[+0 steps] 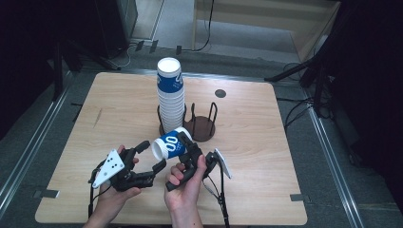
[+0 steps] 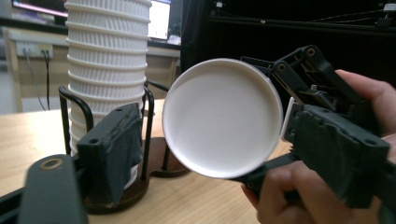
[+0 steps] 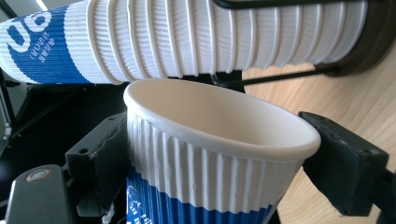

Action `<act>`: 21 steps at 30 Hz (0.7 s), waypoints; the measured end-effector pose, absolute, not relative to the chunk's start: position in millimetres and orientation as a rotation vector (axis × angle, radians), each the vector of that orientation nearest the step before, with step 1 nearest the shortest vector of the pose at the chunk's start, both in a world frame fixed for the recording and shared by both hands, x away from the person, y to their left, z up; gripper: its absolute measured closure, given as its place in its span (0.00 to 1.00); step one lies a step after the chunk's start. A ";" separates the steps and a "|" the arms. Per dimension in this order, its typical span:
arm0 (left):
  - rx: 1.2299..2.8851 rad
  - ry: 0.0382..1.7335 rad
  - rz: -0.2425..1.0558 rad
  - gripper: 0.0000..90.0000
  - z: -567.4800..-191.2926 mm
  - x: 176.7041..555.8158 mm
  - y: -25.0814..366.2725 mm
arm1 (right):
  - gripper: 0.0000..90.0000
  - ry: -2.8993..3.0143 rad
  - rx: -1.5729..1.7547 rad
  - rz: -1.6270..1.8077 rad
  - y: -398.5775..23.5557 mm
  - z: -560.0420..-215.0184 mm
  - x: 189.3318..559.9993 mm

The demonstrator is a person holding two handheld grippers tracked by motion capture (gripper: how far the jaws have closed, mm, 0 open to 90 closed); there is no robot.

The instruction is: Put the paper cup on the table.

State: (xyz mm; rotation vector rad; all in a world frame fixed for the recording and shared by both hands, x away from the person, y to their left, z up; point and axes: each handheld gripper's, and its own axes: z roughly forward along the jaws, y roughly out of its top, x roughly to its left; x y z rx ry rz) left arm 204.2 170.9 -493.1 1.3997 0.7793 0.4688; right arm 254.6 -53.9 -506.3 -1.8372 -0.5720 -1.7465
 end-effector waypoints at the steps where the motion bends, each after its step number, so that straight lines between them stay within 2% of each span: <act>1: 1.405 0.786 0.456 0.15 -492.5 203.9 172.3 | 0.16 -0.577 -1.843 -1.763 -54.7 -505.6 254.6; 6: 1.428 0.829 0.405 0.02 -489.3 203.8 180.6 | 0.16 -0.621 -1.851 -1.835 -59.8 -502.9 255.9; 8: 1.426 0.837 0.397 0.00 -489.6 204.7 184.0 | 0.16 -0.644 -1.860 -1.857 -63.0 -501.6 256.3; 21: 1.425 0.929 0.400 0.00 -498.0 212.8 204.8 | 0.16 -0.915 -1.937 -2.018 -69.5 -495.0 255.1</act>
